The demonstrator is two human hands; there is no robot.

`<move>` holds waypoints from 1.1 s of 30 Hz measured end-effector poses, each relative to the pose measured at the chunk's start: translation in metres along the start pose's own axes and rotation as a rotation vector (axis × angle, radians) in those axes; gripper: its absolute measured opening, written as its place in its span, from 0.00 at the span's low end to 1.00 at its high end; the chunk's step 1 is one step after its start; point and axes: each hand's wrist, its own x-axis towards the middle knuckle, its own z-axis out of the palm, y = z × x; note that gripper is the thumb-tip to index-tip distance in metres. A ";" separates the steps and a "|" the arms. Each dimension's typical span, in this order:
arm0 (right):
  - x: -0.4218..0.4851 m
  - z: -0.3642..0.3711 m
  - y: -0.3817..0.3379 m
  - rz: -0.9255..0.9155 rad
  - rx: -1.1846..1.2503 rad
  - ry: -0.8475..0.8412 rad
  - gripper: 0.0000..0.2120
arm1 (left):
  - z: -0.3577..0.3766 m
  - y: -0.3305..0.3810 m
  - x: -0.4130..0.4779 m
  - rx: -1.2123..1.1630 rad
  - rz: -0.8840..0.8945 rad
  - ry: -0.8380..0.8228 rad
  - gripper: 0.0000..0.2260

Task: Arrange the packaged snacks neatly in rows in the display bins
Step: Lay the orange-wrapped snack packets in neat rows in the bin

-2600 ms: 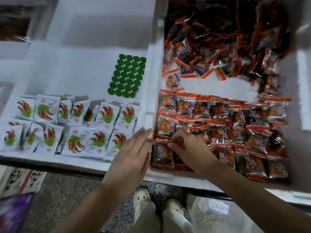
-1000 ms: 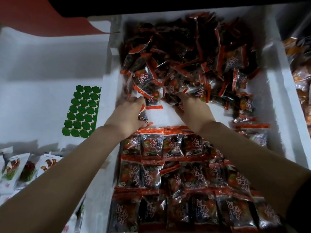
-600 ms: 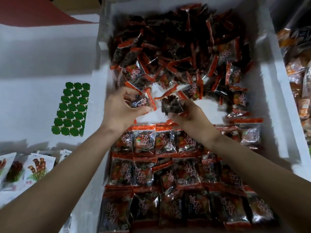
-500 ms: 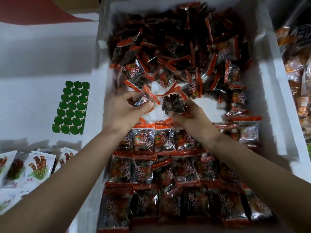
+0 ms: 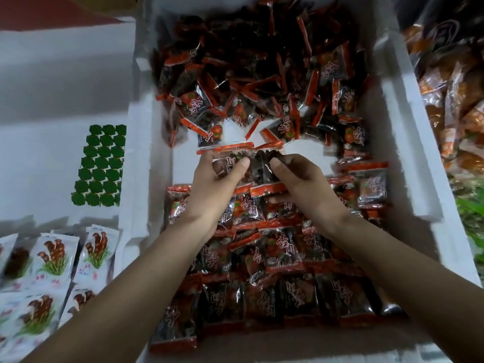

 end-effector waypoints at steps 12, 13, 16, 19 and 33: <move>-0.021 -0.008 0.001 -0.174 -0.163 0.226 0.10 | 0.010 0.003 -0.013 -0.005 -0.072 -0.082 0.21; -0.022 -0.008 0.000 -0.217 -0.199 0.269 0.11 | 0.012 0.005 -0.014 -0.016 -0.067 -0.055 0.18; -0.021 -0.008 -0.001 -0.350 -0.314 0.355 0.14 | 0.018 0.008 -0.014 -0.071 -0.069 -0.004 0.13; -0.020 -0.002 0.002 -0.478 -0.543 0.262 0.12 | 0.024 0.015 -0.017 -0.238 -0.142 -0.028 0.10; 0.014 -0.016 0.009 -0.150 -1.027 -0.022 0.29 | -0.003 0.006 -0.010 0.076 0.016 0.017 0.26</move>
